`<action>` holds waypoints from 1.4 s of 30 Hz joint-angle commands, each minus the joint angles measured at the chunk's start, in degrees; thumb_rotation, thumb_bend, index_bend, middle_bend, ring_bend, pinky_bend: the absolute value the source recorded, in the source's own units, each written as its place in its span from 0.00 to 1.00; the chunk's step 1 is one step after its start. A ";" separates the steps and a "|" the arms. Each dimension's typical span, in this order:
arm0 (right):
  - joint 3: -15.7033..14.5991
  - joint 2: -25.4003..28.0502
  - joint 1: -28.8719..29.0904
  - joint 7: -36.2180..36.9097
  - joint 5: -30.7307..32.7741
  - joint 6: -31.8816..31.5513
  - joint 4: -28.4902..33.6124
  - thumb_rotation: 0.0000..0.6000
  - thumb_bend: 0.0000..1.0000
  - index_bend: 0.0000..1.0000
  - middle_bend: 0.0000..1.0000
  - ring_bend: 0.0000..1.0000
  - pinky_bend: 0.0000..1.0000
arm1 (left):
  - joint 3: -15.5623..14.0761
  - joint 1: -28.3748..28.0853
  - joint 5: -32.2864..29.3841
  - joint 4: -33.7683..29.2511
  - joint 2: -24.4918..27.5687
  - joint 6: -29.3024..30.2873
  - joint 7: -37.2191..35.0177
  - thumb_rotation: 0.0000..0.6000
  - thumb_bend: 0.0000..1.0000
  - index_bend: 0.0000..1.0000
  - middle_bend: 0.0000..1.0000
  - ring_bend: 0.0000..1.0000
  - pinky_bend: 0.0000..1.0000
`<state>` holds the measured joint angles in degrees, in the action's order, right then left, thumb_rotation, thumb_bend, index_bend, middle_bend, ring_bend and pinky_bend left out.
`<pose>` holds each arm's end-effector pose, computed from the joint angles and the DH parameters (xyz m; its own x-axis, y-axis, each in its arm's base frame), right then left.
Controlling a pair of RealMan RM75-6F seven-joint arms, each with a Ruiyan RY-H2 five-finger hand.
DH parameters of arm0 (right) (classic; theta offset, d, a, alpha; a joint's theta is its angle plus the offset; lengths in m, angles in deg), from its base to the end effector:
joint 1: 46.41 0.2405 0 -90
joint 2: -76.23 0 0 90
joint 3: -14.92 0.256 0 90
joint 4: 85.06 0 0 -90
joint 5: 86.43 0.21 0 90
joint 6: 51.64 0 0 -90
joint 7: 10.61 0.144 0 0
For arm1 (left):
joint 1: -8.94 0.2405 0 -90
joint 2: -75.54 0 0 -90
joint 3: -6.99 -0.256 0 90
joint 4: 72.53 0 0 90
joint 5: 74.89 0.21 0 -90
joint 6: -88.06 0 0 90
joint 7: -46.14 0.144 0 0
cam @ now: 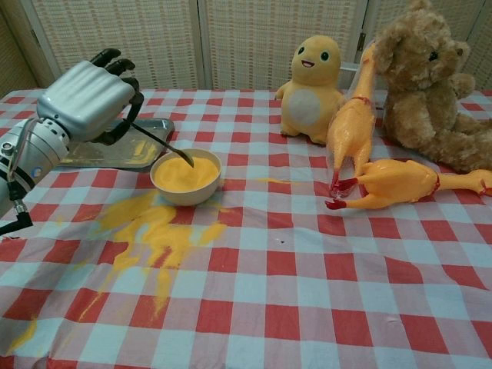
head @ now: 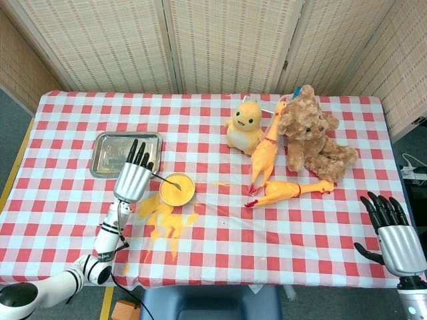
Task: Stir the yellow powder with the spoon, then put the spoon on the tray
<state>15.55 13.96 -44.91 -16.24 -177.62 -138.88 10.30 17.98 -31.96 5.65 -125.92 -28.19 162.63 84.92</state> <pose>-0.3017 -0.1541 0.1593 0.4709 -0.0226 0.8819 -0.8816 -0.0484 0.4695 -0.1709 0.3727 -0.0115 0.7835 -0.3436 0.5178 0.4717 -0.2137 -0.8555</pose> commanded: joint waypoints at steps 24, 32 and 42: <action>0.46 -0.12 0.13 -0.11 1.03 0.30 -0.19 1.00 0.07 0.00 0.00 0.00 0.00 | -0.54 -0.49 -1.63 6.35 -2.69 -4.72 0.52 1.00 0.82 0.84 0.31 0.08 0.00; 0.88 0.11 0.03 0.32 1.67 0.03 -0.21 1.00 0.07 0.00 0.00 0.00 0.00 | 0.19 -2.53 -1.68 11.51 -5.01 -6.21 -1.74 1.00 0.82 0.84 0.31 0.08 0.00; 1.10 0.34 -0.03 0.72 2.24 0.09 -0.29 1.00 0.07 0.00 0.00 0.00 0.00 | 1.24 -4.80 -1.36 15.44 -7.24 -5.65 -4.40 1.00 0.82 0.84 0.31 0.08 0.00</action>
<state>16.63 14.30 -44.93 -15.53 -175.39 -138.79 10.01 19.08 -36.58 4.18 -110.64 -35.31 156.75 80.77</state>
